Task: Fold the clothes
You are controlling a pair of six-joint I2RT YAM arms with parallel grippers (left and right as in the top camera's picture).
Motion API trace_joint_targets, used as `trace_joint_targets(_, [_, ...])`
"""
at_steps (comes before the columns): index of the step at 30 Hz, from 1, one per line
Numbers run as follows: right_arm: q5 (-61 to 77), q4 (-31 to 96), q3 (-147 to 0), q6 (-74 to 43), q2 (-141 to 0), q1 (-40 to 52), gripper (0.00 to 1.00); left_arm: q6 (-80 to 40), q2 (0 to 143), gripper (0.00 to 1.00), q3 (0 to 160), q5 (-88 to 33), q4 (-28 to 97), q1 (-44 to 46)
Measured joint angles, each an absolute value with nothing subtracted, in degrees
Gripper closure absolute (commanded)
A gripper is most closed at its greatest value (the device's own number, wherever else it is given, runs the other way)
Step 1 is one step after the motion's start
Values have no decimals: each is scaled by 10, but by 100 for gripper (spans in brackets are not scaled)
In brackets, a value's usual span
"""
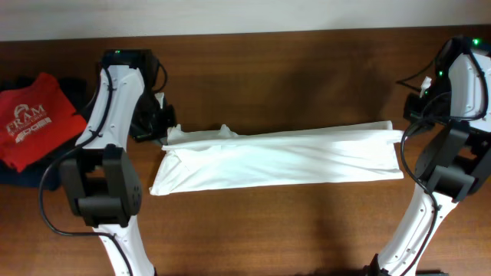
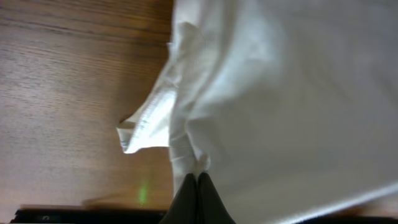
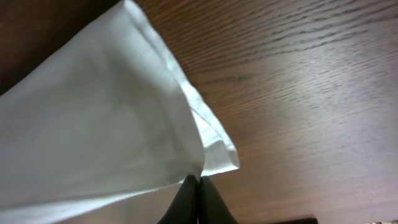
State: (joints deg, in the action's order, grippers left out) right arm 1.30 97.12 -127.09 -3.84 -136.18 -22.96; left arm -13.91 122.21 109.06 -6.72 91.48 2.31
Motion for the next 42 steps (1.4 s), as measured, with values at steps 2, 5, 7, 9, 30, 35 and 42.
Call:
trace_joint_targets(2, [6,971,-1271,-38,-1362,-230,96,-139,1220,100,1069,-66,887,17])
trace_joint_targets(5, [0,971,-1264,-38,-1362,-229,96,-139,1215,100,994,-66,802,15])
trace_joint_targets(7, [0,971,-1249,-38,-1361,-230,96,-139,1215,99,955,-66,741,17])
trace_joint_targets(9, [0,971,-1218,-38,-1361,-230,96,-139,1215,99,926,-66,716,23])
trace_joint_targets(30, [171,960,-1221,88,-1357,-232,71,-133,1195,52,1084,-116,665,71])
trace_joint_targets(35, [175,951,-1216,98,-1357,-192,71,-133,1265,44,1084,-121,651,129])
trace_joint_targets(42, [175,931,-1160,103,-1357,-187,71,-132,1309,69,1084,-122,620,176])
